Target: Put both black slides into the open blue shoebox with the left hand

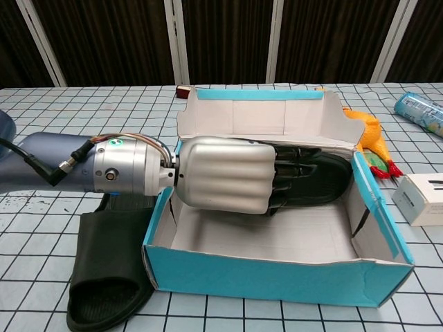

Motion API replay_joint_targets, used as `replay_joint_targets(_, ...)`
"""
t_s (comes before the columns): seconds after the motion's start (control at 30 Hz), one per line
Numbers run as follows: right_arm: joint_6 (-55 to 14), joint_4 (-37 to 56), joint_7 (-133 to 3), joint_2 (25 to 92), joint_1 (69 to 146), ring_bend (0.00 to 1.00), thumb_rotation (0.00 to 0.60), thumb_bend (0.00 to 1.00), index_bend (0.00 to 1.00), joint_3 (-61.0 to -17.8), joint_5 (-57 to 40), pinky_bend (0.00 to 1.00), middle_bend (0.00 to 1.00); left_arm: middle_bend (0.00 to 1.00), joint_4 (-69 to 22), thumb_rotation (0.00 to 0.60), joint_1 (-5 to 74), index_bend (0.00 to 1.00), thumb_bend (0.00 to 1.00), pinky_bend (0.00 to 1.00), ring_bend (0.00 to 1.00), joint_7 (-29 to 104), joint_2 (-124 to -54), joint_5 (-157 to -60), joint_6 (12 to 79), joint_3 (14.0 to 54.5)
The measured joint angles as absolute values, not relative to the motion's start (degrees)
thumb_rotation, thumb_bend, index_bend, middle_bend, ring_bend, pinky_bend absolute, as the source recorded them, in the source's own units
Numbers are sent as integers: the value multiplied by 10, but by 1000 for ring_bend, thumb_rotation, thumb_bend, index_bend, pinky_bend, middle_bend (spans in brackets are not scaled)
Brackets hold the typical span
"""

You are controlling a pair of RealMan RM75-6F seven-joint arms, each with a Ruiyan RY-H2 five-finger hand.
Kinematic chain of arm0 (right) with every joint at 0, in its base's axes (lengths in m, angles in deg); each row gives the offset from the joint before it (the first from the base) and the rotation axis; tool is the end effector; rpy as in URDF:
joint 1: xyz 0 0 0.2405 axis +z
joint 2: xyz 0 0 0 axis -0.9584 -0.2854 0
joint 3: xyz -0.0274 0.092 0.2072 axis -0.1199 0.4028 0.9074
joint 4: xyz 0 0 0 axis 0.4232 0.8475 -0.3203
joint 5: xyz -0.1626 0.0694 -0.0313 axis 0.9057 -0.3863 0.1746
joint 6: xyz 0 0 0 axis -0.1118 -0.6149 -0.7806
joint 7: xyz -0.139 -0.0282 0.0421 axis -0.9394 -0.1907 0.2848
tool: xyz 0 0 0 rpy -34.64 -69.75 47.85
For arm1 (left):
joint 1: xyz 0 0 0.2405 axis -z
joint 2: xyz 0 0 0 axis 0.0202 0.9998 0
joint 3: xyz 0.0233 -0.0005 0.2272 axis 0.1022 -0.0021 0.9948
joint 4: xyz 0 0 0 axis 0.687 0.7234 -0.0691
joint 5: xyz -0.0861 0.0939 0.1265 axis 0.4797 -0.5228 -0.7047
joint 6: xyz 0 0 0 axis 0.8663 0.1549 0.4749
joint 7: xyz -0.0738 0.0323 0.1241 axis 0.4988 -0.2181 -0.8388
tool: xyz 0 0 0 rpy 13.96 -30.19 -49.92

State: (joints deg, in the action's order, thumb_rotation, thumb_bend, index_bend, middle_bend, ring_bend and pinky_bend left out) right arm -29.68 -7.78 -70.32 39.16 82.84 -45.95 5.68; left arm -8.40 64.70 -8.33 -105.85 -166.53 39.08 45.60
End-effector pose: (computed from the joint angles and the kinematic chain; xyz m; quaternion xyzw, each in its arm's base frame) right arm -0.2924 -0.2026 0.1588 0.6123 -0.4326 0.3085 0.5854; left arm -0.0203 0.2812 -0.0659 -0.7861 0.4717 -0.3052 0.2576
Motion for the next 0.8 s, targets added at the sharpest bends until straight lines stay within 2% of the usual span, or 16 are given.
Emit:
replay_joint_targets(0.27,-293,-79,-704,391,830,257,600,226,132,-460,55,201,206,242,-98,600,645,248,105,27,49,-96,-1047,-1660,388,454)
replay_joint_targets(0.43,-293,-79,-704,391,830,257,600,226,132,-460,55,201,206,221,-110,600,646,233,45,26,47,-102,-1040,-1658,383,454)
replay_joint_targets(0.7,-293,-79,-703,391,830,257,600,226,132,-460,55,201,206,108,-122,600,648,145,0,17,21,-110,-1035,-1657,374,454)
replay_joint_targets(0.8,-293,-79,-701,390,830,257,600,226,132,-460,56,201,206,98,-126,600,649,131,0,17,21,-111,-1035,-1656,372,454)
